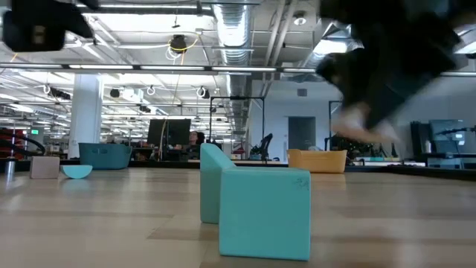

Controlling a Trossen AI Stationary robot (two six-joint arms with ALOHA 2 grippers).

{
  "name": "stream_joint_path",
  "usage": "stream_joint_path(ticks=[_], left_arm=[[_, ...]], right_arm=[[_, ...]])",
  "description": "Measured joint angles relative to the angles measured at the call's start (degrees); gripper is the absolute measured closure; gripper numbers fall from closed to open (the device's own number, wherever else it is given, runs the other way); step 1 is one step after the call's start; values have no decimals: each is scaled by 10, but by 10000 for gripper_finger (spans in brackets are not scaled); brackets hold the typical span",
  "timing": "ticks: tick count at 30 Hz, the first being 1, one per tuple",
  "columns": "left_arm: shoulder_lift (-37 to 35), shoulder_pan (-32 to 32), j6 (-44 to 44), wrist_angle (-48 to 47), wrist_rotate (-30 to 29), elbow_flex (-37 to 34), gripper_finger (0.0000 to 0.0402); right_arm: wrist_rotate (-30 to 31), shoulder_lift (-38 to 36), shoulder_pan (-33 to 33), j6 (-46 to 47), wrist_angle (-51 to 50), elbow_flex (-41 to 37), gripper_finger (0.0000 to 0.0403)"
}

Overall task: Sort & place blocks by color
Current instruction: Put the bottom brown block into the orange bin

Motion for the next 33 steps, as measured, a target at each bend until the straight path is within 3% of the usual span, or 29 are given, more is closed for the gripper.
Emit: stream_joint_path(ticks=[5,9,15,25,33], left_arm=[[0,93,155,47,56,0,227],[4,172,249,141,85,0,214],[41,280,322,285,137,0,218],[134,350,342,454,252,0,240],[196,355,328,509,273,0,265]], right_arm=[[123,-53,-42,2,8,31,276],[207,-63,-72,5,13,54,274],[292,-62,-71,-135,73,69,274],[306,-67,-96,-162,110,69,271],[304,-67,-98,-237,124,68,271]])
